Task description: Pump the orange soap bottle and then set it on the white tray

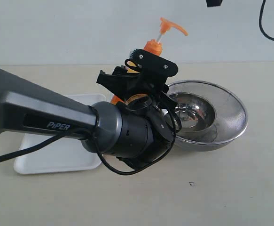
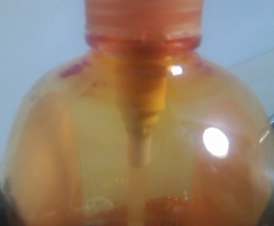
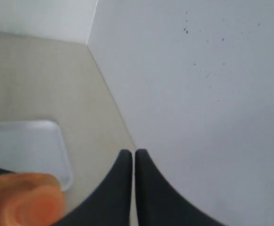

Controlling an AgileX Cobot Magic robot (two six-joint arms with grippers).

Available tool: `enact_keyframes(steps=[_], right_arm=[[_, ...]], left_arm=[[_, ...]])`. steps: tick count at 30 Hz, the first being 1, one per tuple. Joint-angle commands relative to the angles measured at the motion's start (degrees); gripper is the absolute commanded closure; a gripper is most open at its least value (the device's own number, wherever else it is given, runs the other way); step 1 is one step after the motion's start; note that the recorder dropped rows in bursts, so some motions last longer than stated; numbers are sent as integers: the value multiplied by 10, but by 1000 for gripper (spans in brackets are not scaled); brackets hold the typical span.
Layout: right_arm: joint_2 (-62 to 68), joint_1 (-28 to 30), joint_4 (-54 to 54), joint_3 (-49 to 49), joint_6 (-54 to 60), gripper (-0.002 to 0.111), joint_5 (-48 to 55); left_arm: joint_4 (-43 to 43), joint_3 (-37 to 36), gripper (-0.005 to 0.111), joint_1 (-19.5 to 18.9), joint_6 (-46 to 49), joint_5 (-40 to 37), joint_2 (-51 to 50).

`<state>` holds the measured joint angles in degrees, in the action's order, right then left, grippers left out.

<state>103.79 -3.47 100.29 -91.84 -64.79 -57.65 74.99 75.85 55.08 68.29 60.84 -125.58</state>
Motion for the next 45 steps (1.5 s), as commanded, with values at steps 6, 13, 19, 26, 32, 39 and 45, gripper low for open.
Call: enact_keyframes(steps=[6, 13, 19, 26, 32, 39, 45], right_arm=[[-6, 2, -3, -1, 135, 108, 275], [-23, 2, -3, -1, 46, 108, 455], [-67, 2, -3, -1, 36, 108, 521], [-129, 2, -3, -1, 36, 108, 576], [-181, -6, -3, -1, 56, 108, 657], [-211, -50, -3, -1, 291, 108, 816], [-242, -50, -99, -2, 147, 108, 820]], left_arm=[[-24, 8, 102, 2, 12, 36, 8], [-24, 8, 102, 2, 12, 36, 8], [-26, 8, 102, 2, 12, 36, 8], [-28, 8, 102, 2, 12, 36, 8], [-38, 8, 102, 2, 10, 36, 8], [-43, 8, 102, 2, 10, 36, 8], [-47, 8, 102, 2, 8, 35, 8]])
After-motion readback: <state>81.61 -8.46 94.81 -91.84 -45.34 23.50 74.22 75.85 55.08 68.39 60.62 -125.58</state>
